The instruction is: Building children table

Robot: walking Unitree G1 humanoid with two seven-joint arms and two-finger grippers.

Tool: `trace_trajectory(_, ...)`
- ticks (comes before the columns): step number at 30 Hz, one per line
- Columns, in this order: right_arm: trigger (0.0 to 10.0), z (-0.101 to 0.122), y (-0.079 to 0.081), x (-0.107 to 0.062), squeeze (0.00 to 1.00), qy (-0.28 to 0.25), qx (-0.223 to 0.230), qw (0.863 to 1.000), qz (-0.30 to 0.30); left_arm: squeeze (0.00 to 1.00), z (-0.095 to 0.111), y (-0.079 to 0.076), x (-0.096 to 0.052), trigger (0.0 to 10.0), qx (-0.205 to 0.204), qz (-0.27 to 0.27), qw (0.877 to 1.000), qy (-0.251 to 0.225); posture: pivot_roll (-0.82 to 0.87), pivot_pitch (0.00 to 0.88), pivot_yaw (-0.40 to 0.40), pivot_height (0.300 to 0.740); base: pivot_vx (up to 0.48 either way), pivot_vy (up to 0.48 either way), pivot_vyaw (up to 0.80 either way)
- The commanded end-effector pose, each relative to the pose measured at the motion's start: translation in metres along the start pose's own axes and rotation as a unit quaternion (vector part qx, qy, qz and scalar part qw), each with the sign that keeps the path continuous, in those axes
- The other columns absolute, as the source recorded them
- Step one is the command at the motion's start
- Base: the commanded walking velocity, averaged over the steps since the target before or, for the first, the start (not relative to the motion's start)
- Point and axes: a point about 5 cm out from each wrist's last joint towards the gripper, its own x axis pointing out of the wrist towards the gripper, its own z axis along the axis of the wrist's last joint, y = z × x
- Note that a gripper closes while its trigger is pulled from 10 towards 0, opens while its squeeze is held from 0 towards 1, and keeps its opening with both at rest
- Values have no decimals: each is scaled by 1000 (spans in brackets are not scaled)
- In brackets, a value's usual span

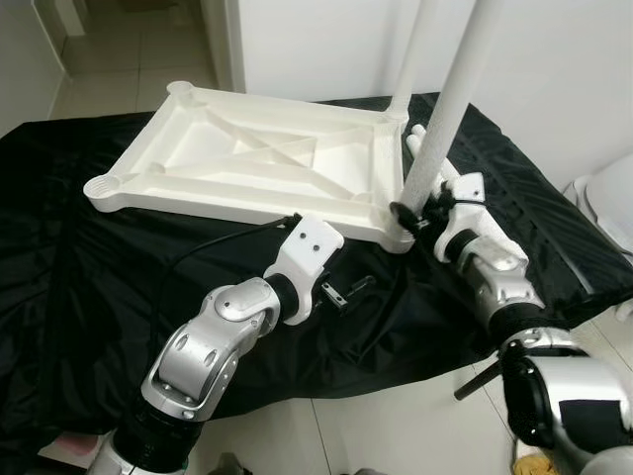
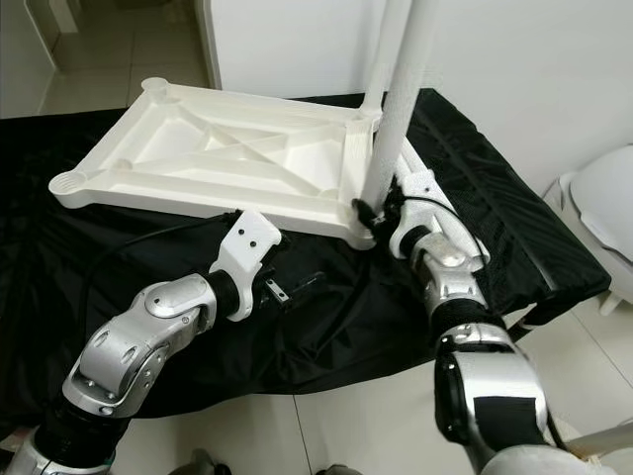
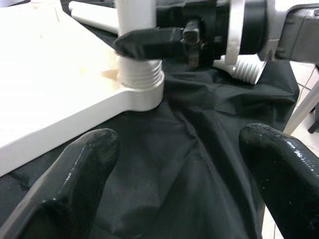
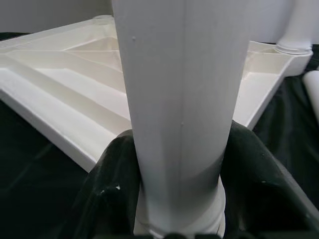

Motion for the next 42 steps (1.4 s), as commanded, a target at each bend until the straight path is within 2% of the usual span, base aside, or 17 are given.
trace_trajectory(1, 0, 2, 15, 4, 0, -25, -3, 999, 34, 0, 2, 0, -1, 10000, 2, 12, 1000, -2, -11, 44, -17, 740, 0, 0, 0)
trace_trajectory(2, 0, 3, 23, 5, 0, -38, 0, 998, 45, 0, 2, 1, -1, 10000, 2, 12, 1000, -2, -12, 45, -16, 740, 0, 0, 0)
trace_trajectory(5, 0, 3, 23, 5, 0, -38, 0, 998, 45, 0, 2, 1, -1, 10000, 2, 12, 1000, -2, -12, 45, -16, 740, 0, 0, 0)
trace_trajectory(7, 0, 4, 29, 5, 0, -47, 0, 997, 53, 0, 2, 1, -1, 10000, 2, 12, 1000, -2, -14, 46, -13, 740, 0, 0, 0)
trace_trajectory(8, 0, 5, 39, 6, 0, -61, 3, 996, 63, 0, 3, 1, -1, 10000, 2, 12, 1000, -3, -17, 56, -14, 740, 0, 0, 0)
trace_trajectory(9, 0, 5, 39, 6, 0, -61, 3, 996, 63, 0, 3, 1, -1, 10000, 2, 12, 1000, -3, -17, 56, -14, 740, 0, 0, 0)
trace_trajectory(10, 0, 7, 50, 5, 0, -76, 8, 994, 73, 0, 3, 2, 0, 10000, 3, 14, 1000, -3, -16, 60, -16, 740, 0, 0, 0)
trace_trajectory(11, 0, 7, 50, 5, 0, -76, 8, 994, 73, 0, 3, 2, 0, 10000, 3, 14, 1000, -3, -16, 60, -16, 740, 0, 0, 0)
trace_trajectory(12, 0, 8, 59, 4, 0, -86, 14, 993, 80, 0, 4, 3, 0, 10000, 4, 17, 1000, -3, -16, 60, -16, 740, 0, 0, 0)
trace_trajectory(14, 0, 8, 59, 4, 0, -86, 14, 993, 80, 0, 4, 3, 0, 10000, 4, 17, 1000, -3, -16, 60, -16, 740, 0, 0, 0)
trace_trajectory(16, 0, 10, 67, -2, 0, -98, 21, 992, 79, 0, 4, 5, -1, 10000, 3, 22, 1000, -4, -17, 68, -20, 740, 0, 0, 0)
trace_trajectory(20, 0, 10, 68, -4, 0, -101, 24, 992, 76, 0, 4, 5, -1, 10000, 3, 24, 1000, -4, -18, 69, -19, 740, 0, 0, 0)
trace_trajectory(22, 0, 14, 67, -12, 0, -110, 26, 993, 44, 0, 4, 6, -1, 10000, 2, 26, 1000, -4, -28, 75, -19, 740, 0, 0, 0)
trace_trajectory(30, 0, 15, 60, -21, 0, -104, 29, 993, -39, 0, 4, 7, 0, 10000, 4, 26, 1000, -4, -33, 78, -16, 740, 0, 0, 0)
trace_trajectory(32, 0, 17, 58, -30, 0, -103, 29, 992, -73, 0, 4, 8, 1, 10000, 7, 27, 1000, -4, -35, 74, -15, 740, 0, 0, 0)
trace_trajectory(36, 0, 17, 58, -40, 0, -94, 31, 990, -98, 0, 4, 10, 1, 10000, 10, 28, 1000, -4, -42, 75, -11, 740, 0, 0, 0)
trace_trajectory(42, 0, 12, 58, -47, 0, -79, 31, 989, -120, 0, 5, 11, 2, 10000, 13, 26, 1000, -6, -53, 77, -6, 740, 0, 0, 0)
